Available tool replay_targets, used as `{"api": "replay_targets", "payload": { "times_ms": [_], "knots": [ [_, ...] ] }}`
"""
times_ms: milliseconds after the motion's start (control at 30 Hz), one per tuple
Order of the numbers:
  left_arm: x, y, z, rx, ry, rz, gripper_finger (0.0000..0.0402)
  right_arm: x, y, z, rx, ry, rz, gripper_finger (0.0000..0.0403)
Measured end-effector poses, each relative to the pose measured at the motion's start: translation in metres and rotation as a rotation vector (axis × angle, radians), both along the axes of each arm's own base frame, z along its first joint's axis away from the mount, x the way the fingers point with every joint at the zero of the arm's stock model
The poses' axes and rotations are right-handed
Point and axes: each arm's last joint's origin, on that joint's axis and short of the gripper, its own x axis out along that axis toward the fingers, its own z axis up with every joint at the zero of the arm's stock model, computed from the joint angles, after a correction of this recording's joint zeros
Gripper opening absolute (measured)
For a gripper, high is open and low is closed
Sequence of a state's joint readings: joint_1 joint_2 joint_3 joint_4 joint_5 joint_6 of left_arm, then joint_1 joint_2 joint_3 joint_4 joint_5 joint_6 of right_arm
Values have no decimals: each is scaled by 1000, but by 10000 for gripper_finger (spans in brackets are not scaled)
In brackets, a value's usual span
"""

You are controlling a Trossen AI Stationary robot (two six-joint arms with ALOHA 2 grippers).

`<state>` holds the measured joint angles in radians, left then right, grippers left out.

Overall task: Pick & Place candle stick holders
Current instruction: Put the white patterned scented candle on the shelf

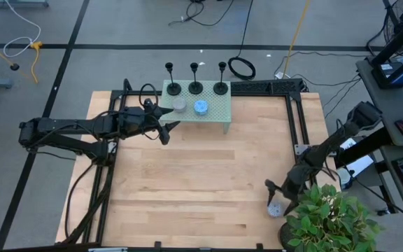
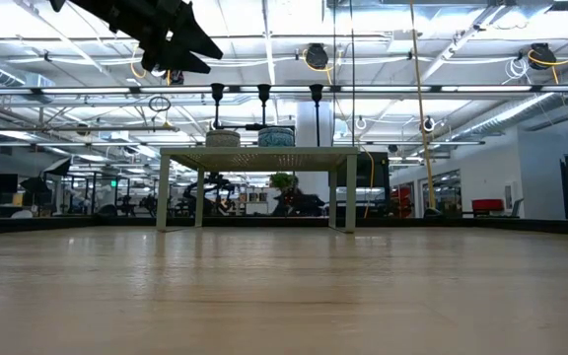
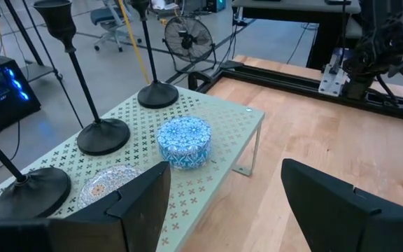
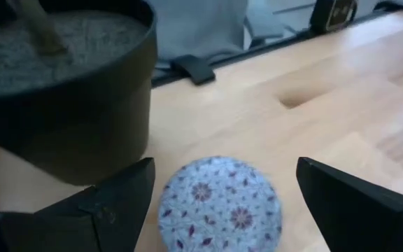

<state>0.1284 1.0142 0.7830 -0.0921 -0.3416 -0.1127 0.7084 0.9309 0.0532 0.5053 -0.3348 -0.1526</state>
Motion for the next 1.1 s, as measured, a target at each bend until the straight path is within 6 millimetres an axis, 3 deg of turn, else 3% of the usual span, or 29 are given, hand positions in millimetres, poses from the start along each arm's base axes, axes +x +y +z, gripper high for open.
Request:
{"api": "replay_targets", "payload": {
  "times_ms": [500,700,900,1100],
  "knots": [
    [0,0,0,0,0,0,273,3,11,-15,-71,-31,50,338],
    [0,0,0,0,0,0,273,6,9,-24,-144,3,-76,338],
    [0,0,0,0,0,1,273,8,10,-25,-146,-19,-86,338],
    [0,0,0,1,1,0,273,12,6,-28,-238,-78,-239,338]
  ]
}}
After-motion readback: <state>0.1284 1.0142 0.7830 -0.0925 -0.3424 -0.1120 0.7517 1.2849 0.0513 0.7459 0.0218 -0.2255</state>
